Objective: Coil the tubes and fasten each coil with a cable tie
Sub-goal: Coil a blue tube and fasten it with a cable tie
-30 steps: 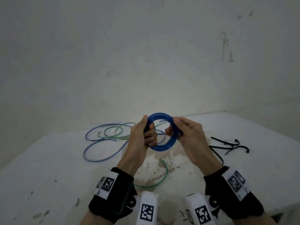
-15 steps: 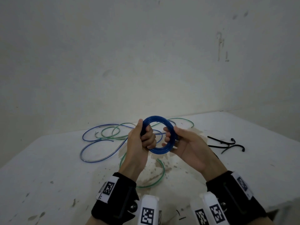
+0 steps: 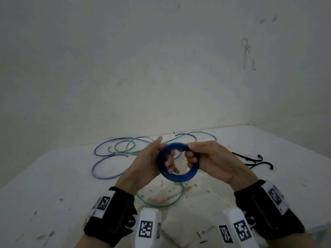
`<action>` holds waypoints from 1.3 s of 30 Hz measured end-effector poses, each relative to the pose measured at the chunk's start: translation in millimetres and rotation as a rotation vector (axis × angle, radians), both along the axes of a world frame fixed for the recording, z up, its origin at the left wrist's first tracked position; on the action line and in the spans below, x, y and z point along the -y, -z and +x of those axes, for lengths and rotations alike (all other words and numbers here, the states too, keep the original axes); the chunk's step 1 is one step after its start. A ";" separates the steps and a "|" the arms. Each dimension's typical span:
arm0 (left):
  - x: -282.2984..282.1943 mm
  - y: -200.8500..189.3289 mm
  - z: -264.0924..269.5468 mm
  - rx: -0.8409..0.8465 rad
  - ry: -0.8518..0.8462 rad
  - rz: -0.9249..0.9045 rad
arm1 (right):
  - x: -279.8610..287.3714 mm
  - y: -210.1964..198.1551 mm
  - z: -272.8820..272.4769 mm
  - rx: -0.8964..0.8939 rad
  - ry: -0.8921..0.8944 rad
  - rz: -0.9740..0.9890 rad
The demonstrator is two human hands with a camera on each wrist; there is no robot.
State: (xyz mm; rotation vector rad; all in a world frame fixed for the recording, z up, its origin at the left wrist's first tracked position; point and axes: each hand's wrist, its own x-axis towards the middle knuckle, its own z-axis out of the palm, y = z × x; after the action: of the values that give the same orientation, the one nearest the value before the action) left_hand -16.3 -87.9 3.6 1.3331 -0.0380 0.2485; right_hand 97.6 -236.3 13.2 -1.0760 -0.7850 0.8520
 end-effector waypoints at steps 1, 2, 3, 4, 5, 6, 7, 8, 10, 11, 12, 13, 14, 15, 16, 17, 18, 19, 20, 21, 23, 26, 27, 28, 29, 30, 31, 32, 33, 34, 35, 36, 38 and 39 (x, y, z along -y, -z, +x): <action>0.2 -2.6 -1.0 -0.028 0.004 0.035 | -0.7 -0.4 -0.1 0.001 -0.012 -0.010; 1.1 -4.3 -1.8 -0.041 0.017 0.050 | -1.0 -1.1 -0.3 -0.011 -0.033 -0.015; 2.9 -5.2 -2.3 -0.042 0.033 0.045 | -1.0 -1.5 -0.5 -0.034 -0.060 -0.020; 4.6 -5.1 -3.4 -0.036 0.039 0.029 | -1.5 -1.6 -0.8 -0.064 -0.088 -0.026; 7.0 -4.0 -3.9 -0.027 0.027 0.009 | -2.2 -0.9 -0.4 -0.093 -0.109 -0.032; 8.9 -1.6 -3.8 -0.016 0.005 -0.008 | -2.9 0.2 0.6 -0.118 -0.123 -0.039; 11.1 1.4 -3.4 -0.009 -0.016 -0.023 | -3.5 2.2 1.7 -0.139 -0.131 -0.045; 13.2 4.7 -2.6 -0.006 -0.032 -0.033 | -3.8 4.6 2.7 -0.155 -0.138 -0.051; 16.8 10.8 -0.2 -0.021 -0.070 -0.043 | -4.3 9.5 4.5 -0.174 -0.140 -0.067; 18.4 13.7 1.5 -0.038 -0.096 -0.041 | -4.0 11.8 5.3 -0.175 -0.130 -0.076; 20.1 16.0 3.6 -0.050 -0.121 -0.039 | -3.3 13.7 7.0 -0.164 -0.105 -0.088; 22.3 17.9 6.0 -0.058 -0.140 -0.043 | -2.0 16.0 10.8 -0.141 -0.063 -0.103; 23.7 19.6 8.5 -0.061 -0.152 -0.056 | 0.5 17.2 16.1 -0.100 -0.007 -0.125; 24.6 20.7 11.2 -0.061 -0.160 -0.072 | 4.4 17.5 23.9 -0.033 0.058 -0.159; 24.3 21.5 13.3 -0.060 -0.169 -0.091 | 9.7 16.5 33.4 0.061 0.134 -0.217; 23.6 22.1 15.0 -0.059 -0.178 -0.114 | 16.6 15.6 44.9 0.176 0.221 -0.301; 22.4 22.8 16.5 -0.056 -0.187 -0.139 | 24.8 15.3 58.6 0.306 0.307 -0.414; 21.0 23.7 18.0 -0.050 -0.196 -0.161 | 32.2 16.5 74.0 0.443 0.372 -0.551; 19.8 24.3 19.1 -0.043 -0.203 -0.180 | 38.3 19.1 88.2 0.582 0.396 -0.709; 18.7 25.1 20.2 -0.037 -0.208 -0.198 | 42.4 23.7 99.0 0.710 0.381 -0.884; 17.0 26.4 22.5 -0.031 -0.208 -0.239 | 45.7 35.0 110.1 0.902 0.305 -1.221; 15.9 28.5 26.4 -0.032 -0.207 -0.298 | 41.2 49.9 114.3 1.076 0.213 -1.421; 15.8 29.0 27.6 -0.032 -0.211 -0.309 | 38.6 51.3 113.0 1.140 0.198 -1.428; 16.2 29.4 28.5 -0.036 -0.214 -0.320 | 36.3 51.1 109.2 1.214 0.180 -1.438; 16.7 29.9 29.5 -0.039 -0.216 -0.330 | 33.6 50.9 105.4 1.293 0.163 -1.442; 16.7 30.0 30.1 -0.040 -0.219 -0.340 | 30.5 50.5 102.8 1.362 0.147 -1.441; 16.7 30.4 30.4 -0.041 -0.221 -0.351 | 27.2 49.8 101.2 1.403 0.129 -1.440; 16.6 30.5 30.3 -0.042 -0.222 -0.361 | 25.0 48.7 100.7 1.400 0.113 -1.421; 15.7 30.6 30.0 -0.040 -0.223 -0.370 | 24.1 45.5 100.9 1.358 0.103 -1.371; 14.6 30.7 29.7 -0.034 -0.224 -0.379 | 24.1 39.6 102.0 1.297 0.108 -1.290; 13.1 30.7 29.5 -0.026 -0.227 -0.390 | 25.3 31.3 102.6 1.237 0.147 -1.158; 11.3 30.7 29.6 -0.018 -0.231 -0.404 | 27.6 20.6 100.5 1.186 0.219 -0.980; 8.6 29.6 29.6 -0.001 -0.242 -0.429 | 32.9 -3.4 85.4 0.990 0.366 -0.525; 7.6 28.6 29.9 0.010 -0.251 -0.436 | 35.5 -16.3 73.2 0.842 0.385 -0.289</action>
State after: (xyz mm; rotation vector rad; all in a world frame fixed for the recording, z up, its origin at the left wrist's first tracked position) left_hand 13.5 -95.4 -25.0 0.8997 0.1682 0.4491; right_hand 170.8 -271.8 29.5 -1.8176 -1.1069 0.1513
